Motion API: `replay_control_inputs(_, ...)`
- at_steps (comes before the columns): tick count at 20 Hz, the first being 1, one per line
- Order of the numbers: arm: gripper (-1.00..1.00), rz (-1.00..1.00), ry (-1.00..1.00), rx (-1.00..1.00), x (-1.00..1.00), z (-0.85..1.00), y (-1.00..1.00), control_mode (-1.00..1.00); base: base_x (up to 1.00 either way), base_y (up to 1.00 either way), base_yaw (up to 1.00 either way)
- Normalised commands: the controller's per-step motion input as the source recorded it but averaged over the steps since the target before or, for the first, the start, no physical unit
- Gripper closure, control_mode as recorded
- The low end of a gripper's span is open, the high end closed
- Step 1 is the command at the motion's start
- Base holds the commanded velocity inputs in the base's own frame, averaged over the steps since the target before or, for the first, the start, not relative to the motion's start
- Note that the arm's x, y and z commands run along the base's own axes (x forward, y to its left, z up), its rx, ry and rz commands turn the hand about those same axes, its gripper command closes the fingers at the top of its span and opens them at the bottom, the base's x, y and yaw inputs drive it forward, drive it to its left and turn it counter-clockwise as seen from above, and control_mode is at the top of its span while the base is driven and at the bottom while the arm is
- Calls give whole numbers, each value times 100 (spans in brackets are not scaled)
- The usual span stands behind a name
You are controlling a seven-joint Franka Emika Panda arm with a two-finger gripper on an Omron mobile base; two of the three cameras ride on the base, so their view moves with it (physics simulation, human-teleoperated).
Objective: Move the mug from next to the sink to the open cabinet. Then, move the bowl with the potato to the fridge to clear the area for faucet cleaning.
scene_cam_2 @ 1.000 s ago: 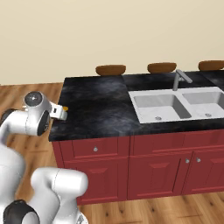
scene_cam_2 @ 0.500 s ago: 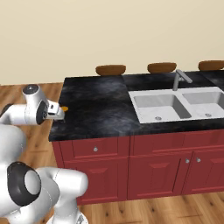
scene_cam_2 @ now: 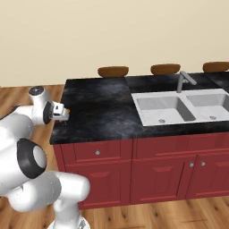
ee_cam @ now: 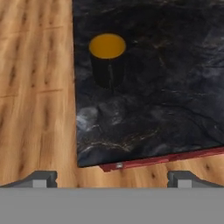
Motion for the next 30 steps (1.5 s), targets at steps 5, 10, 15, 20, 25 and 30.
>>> replay_control_inputs(5,-100,0,-4,0,28,-24,0,-100,0,0,0)
replay_control_inputs(10,-100,0,-5,0,22,-21,0,-100,0,0,0)
replay_control_inputs(15,-100,0,-6,0,23,-24,2,-100,0,0,0)
replay_control_inputs(20,-100,0,-4,0,23,-11,8,-100,0,0,0)
replay_control_inputs(25,-100,0,-3,1,24,-7,7,-100,0,0,0)
replay_control_inputs(30,-100,0,0,0,24,-8,3,-100,0,0,0)
